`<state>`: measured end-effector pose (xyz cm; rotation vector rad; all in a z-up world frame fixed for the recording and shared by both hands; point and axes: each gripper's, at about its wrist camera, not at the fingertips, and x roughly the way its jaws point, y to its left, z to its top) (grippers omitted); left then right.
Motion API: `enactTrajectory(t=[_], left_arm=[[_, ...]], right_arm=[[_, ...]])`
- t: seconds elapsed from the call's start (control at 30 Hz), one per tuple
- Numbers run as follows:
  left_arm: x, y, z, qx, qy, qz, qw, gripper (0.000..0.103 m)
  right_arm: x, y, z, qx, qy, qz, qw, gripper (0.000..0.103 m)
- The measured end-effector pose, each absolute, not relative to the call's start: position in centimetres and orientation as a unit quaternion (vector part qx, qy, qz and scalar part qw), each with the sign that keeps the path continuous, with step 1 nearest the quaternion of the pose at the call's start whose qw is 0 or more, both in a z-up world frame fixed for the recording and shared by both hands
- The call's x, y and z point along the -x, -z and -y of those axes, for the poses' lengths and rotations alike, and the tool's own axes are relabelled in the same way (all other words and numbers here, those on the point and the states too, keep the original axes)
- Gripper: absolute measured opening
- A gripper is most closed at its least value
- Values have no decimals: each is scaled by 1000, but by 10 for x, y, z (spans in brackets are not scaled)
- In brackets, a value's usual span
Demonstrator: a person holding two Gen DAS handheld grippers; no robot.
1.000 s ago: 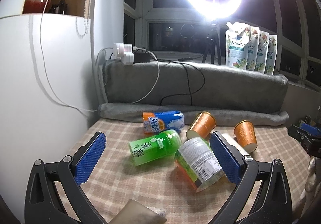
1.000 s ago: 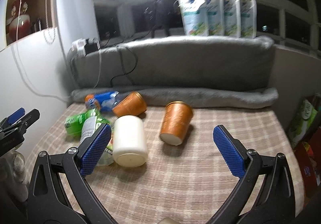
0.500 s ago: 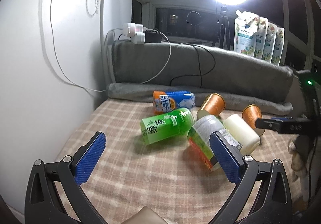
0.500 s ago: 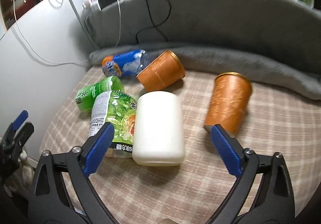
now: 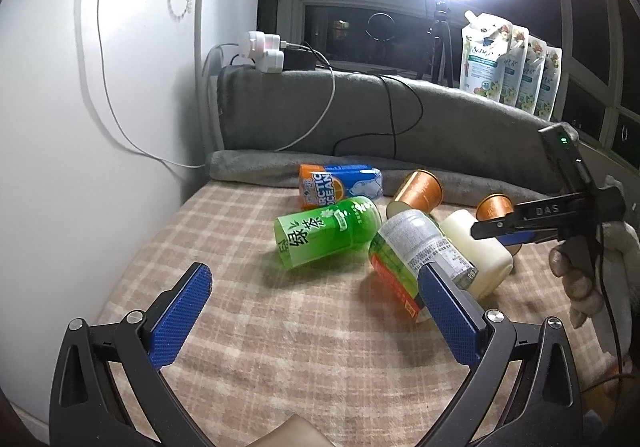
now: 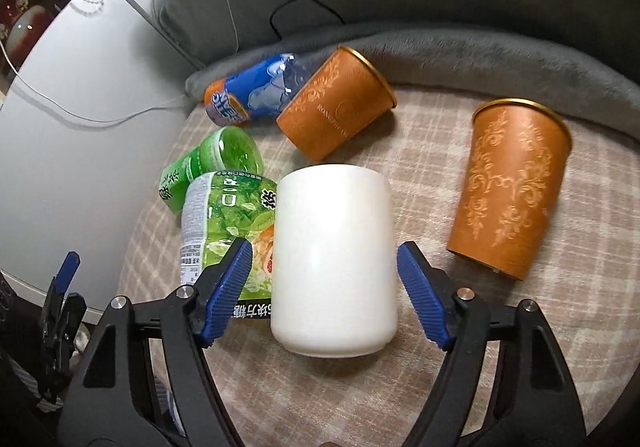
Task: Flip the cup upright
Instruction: 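Move the right tool down and close it around the white cup's body, then lift the white cup with the right tool while the left tool closes on it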
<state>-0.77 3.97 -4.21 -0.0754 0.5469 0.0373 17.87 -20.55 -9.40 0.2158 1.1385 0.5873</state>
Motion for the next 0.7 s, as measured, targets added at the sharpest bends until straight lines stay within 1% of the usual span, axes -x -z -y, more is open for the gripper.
enactTrajectory(t=[0.4,0.7], left_arm=[[10,43,-39,44,-7,-279,959,102],[8,44,-37,51,-1,-285,957,102]], right_arm=[[-197,116,195,-94,-285,-569,766,79],[-187,115,202,-113,-273,-564,771,77]])
